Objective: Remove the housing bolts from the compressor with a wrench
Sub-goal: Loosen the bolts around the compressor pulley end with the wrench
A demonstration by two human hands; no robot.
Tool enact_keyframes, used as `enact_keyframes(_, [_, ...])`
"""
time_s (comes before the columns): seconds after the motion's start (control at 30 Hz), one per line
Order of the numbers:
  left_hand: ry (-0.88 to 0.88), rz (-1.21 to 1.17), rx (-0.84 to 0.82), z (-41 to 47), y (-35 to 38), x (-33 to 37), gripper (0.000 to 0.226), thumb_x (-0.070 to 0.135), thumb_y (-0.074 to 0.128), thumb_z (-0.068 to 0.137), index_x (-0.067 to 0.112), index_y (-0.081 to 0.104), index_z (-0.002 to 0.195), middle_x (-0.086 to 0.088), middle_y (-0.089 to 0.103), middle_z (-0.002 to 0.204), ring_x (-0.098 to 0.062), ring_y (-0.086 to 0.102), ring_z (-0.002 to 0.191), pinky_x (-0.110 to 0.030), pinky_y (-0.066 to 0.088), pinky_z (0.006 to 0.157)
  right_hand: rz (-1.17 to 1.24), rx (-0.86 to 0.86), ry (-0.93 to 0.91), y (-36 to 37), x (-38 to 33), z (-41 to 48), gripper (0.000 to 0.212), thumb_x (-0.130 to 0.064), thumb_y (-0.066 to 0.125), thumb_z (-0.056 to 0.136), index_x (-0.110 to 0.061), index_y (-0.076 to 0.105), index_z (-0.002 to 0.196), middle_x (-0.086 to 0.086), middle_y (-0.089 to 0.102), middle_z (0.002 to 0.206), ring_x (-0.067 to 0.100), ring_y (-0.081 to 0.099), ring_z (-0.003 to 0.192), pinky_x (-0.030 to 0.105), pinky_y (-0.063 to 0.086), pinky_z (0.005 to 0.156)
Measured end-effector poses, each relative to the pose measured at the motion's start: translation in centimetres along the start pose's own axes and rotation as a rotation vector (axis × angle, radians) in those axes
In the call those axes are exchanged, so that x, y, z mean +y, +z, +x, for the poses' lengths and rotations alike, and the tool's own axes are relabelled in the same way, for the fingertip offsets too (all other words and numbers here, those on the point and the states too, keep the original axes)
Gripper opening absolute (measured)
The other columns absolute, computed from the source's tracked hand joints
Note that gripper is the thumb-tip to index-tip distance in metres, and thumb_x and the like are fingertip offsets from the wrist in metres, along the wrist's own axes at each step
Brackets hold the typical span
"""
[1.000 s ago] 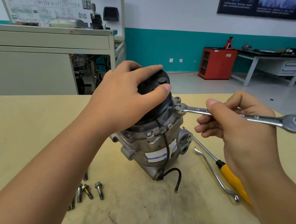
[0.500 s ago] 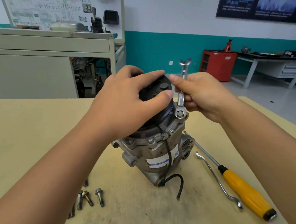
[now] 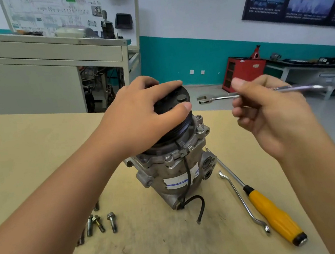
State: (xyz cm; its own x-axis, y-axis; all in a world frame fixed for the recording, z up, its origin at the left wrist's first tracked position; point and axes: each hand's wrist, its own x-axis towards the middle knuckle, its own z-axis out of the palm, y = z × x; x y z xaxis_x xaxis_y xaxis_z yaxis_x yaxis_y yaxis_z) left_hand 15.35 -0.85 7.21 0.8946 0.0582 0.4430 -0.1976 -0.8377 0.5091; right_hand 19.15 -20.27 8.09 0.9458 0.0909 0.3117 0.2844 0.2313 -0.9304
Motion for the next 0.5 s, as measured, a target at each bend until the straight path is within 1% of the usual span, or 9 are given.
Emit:
enact_keyframes(0.1, [0.002, 0.004, 0.0, 0.0, 0.0, 0.0, 0.065, 0.071, 0.034, 0.071, 0.055, 0.042, 0.133, 0.014, 0.041, 0.134, -0.015, 0.036, 0.128, -0.039, 0.037, 0.103, -0.076, 0.073, -0.124, -0.1, 0.5, -2.9, 0.027, -0.01, 0.064, 0.086, -0.013, 0.046, 0.066, 0.001, 0.06, 0.05, 0.015, 0.06, 0.045, 0.018, 0.041, 0.04])
enact_keyframes(0.2, [-0.002, 0.007, -0.002, 0.0, 0.0, 0.0, 0.066, 0.071, 0.034, 0.071, 0.054, 0.042, 0.134, 0.013, 0.041, 0.135, -0.015, 0.037, 0.127, -0.039, 0.037, 0.104, -0.101, 0.15, -0.189, 0.0, 1.8, -4.8, 0.026, -0.008, 0.065, 0.085, -0.011, 0.047, 0.066, 0.006, 0.064, 0.054, 0.02, 0.064, 0.048, 0.022, 0.045, 0.042])
enact_keyframes(0.37, [0.003, 0.016, 0.002, 0.0, 0.0, 0.1, 0.066, 0.071, 0.033, 0.071, 0.054, 0.042, 0.135, 0.012, 0.041, 0.136, -0.016, 0.037, 0.128, -0.039, 0.037, 0.104, -0.089, 0.241, -0.201, 0.7, 3.6, -5.4, 0.027, -0.007, 0.064, 0.087, -0.007, 0.045, 0.068, 0.006, 0.065, 0.055, 0.021, 0.065, 0.049, 0.023, 0.048, 0.043])
enact_keyframes(0.5, [0.011, 0.028, 0.003, 0.0, 0.1, 0.1, 0.066, 0.07, 0.033, 0.072, 0.053, 0.041, 0.135, 0.011, 0.042, 0.137, -0.016, 0.037, 0.128, -0.04, 0.037, 0.104, -0.063, 0.232, -0.189, 1.4, 4.1, -5.3, 0.03, -0.005, 0.062, 0.088, -0.009, 0.044, 0.065, 0.006, 0.064, 0.053, 0.02, 0.064, 0.046, 0.023, 0.047, 0.042])
